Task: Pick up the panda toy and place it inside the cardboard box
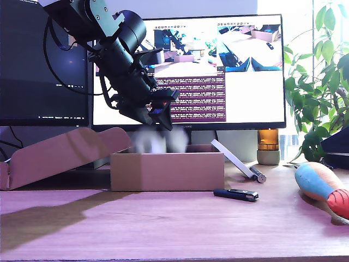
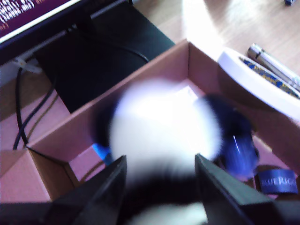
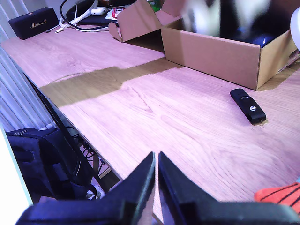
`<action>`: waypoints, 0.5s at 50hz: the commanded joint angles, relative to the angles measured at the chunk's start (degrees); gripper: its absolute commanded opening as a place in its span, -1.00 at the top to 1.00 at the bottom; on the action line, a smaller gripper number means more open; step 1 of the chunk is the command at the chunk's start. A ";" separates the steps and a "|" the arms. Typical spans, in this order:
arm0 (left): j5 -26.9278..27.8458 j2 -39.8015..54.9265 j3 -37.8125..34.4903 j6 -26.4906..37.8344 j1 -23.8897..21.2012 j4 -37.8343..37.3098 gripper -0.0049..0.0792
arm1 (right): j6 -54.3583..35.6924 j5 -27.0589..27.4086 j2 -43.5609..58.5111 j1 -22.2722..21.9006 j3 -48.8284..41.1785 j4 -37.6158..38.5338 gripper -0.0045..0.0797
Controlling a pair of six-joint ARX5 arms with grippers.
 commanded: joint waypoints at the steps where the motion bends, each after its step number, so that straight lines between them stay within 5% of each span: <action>1: 0.04 -0.42 0.92 -0.17 -0.04 0.04 -0.05 | -0.20 -0.02 0.04 0.26 0.20 0.59 0.92; 6: 0.02 -0.50 1.57 -0.17 -0.04 -1.11 0.10 | -0.20 -0.02 0.02 0.26 0.20 0.59 0.92; 16: 0.52 -2.91 2.43 -0.11 -0.04 -5.62 0.96 | -0.79 1.11 0.02 0.24 0.20 1.14 0.92; 25: 3.26 -7.02 2.40 0.04 0.20 -9.90 0.93 | -0.61 9.35 0.02 0.09 0.22 3.74 0.92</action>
